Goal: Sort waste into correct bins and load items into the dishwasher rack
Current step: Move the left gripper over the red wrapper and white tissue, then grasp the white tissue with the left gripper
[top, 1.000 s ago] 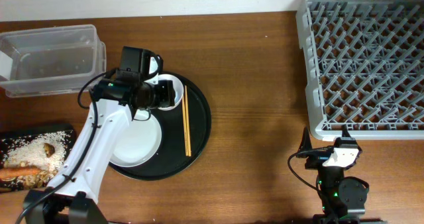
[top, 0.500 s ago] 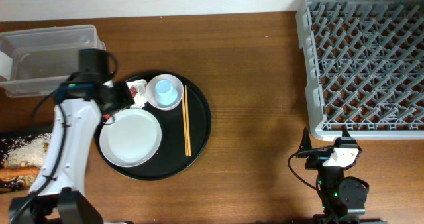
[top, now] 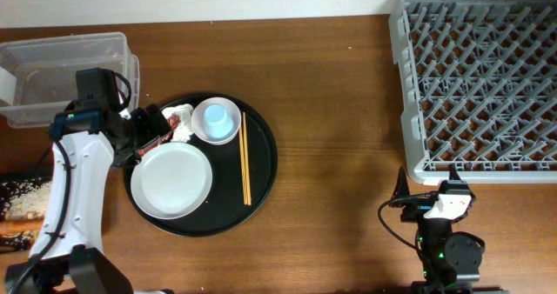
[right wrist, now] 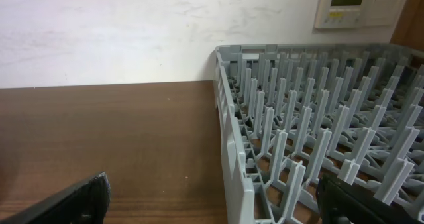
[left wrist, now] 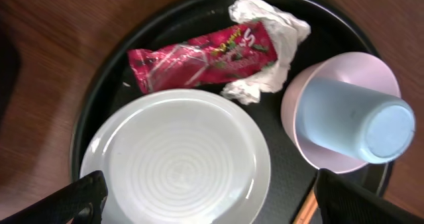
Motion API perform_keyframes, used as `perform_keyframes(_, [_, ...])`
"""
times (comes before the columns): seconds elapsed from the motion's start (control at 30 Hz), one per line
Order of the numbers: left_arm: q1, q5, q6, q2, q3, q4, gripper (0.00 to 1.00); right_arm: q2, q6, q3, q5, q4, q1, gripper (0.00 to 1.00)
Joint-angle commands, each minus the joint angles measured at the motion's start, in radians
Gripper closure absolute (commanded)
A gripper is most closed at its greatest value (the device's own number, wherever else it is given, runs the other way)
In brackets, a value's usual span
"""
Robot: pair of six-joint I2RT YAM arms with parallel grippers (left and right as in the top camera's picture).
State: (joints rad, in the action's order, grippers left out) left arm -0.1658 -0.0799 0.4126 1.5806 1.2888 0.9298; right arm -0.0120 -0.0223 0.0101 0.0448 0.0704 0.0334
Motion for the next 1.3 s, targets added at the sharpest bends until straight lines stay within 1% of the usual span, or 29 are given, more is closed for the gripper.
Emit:
perform_keyframes(0.0, [-0.001,-0.067,0.011,0.003,0.008,-0.002,0.01,0.008,0.0,-0.005,0.013,0.008,0.006,0.02])
perform_keyframes(0.03, [-0.001,-0.093,0.01,0.005,0.008,-0.008,0.01,0.008,0.0,-0.005,0.012,0.008,0.006,0.02])
perform_keyframes(0.07, [-0.001,-0.113,0.002,0.008,0.008,-0.012,0.04,0.008,0.0,-0.005,0.012,0.008,0.006,0.02])
perform_keyframes(0.1, [-0.001,-0.143,-0.046,0.012,0.008,-0.024,0.25,0.008,0.0,-0.005,0.013,0.008,0.006,0.02])
perform_keyframes(0.13, [0.001,-0.195,-0.132,0.019,0.008,-0.043,0.29,0.008,0.0,-0.005,0.013,0.008,0.006,0.02])
perform_keyframes(0.17, [0.002,-0.224,-0.183,0.026,0.008,-0.045,0.23,0.008,0.0,-0.005,0.013,0.008,0.006,0.02])
perform_keyframes(0.2, [0.002,-0.224,-0.183,0.035,0.009,-0.037,0.05,0.008,0.0,-0.005,0.013,0.008,0.006,0.02])
perform_keyframes(0.23, [-0.001,-0.224,-0.182,0.041,0.014,-0.026,0.01,0.008,0.0,-0.005,0.012,0.008,0.006,0.02])
perform_keyframes(0.3, [-0.001,-0.22,-0.186,0.057,0.05,0.018,0.01,0.008,0.0,-0.005,0.013,0.008,0.006,0.02])
perform_keyframes(0.33, [-0.001,-0.219,-0.232,0.087,0.124,0.089,0.01,0.008,0.0,-0.005,0.012,0.008,0.006,0.02])
perform_keyframes(0.37, [-0.001,-0.211,-0.253,0.111,0.177,0.135,0.01,0.008,0.0,-0.005,0.012,0.008,0.006,0.02])
perform_keyframes(0.47, [0.003,-0.156,-0.273,0.206,0.357,0.273,0.01,0.008,0.0,-0.005,0.012,0.008,0.006,0.02])
perform_keyframes(0.5, [0.007,-0.131,-0.273,0.233,0.393,0.275,0.01,0.008,0.0,-0.005,0.012,0.008,0.006,0.02])
perform_keyframes(0.57, [0.013,-0.083,-0.272,0.268,0.404,0.216,0.01,0.008,0.0,-0.005,0.012,0.008,0.006,0.02])
perform_keyframes(0.63, [0.012,-0.076,-0.27,0.305,0.404,0.171,0.01,0.008,0.0,-0.005,0.013,0.008,0.006,0.02])
perform_keyframes(0.7, [0.012,-0.076,-0.245,0.342,0.403,0.16,0.01,0.008,0.0,-0.005,0.012,0.008,0.006,0.02])
perform_keyframes(0.77, [0.012,-0.076,-0.245,0.383,0.403,0.147,0.01,0.008,0.0,-0.005,0.012,0.008,0.006,0.02])
perform_keyframes(0.83, [0.012,-0.077,-0.246,0.435,0.403,0.136,0.02,0.008,0.0,-0.005,0.012,0.008,0.006,0.02])
perform_keyframes(0.87, [0.012,-0.077,-0.246,0.455,0.403,0.134,0.07,0.008,0.0,-0.005,0.012,0.008,0.006,0.02])
perform_keyframes(0.9, [0.012,-0.076,-0.246,0.482,0.403,0.134,0.2,0.008,0.0,-0.005,0.012,0.008,0.006,0.02])
perform_keyframes(0.93, [0.012,-0.076,-0.246,0.494,0.403,0.129,0.23,0.008,0.0,-0.005,0.013,0.008,0.006,0.02])
perform_keyframes(1.07, [0.014,-0.077,-0.246,0.531,0.403,0.068,0.23,0.008,0.0,-0.005,0.013,0.008,0.006,0.02])
perform_keyframes(1.1, [0.015,-0.078,-0.245,0.538,0.403,0.06,0.26,0.008,0.0,-0.005,0.013,0.008,0.006,0.02])
perform_keyframes(1.17, [0.017,-0.089,-0.231,0.548,0.402,0.059,0.27,0.008,0.0,-0.005,0.012,0.008,0.006,0.02])
perform_keyframes(1.2, [0.018,-0.089,-0.212,0.55,0.396,0.06,0.3,0.008,0.0,-0.005,0.013,0.008,0.006,0.02])
perform_keyframes(1.27, [0.022,-0.088,-0.196,0.551,0.389,0.06,0.33,0.008,0.0,-0.005,0.012,0.008,0.006,0.02])
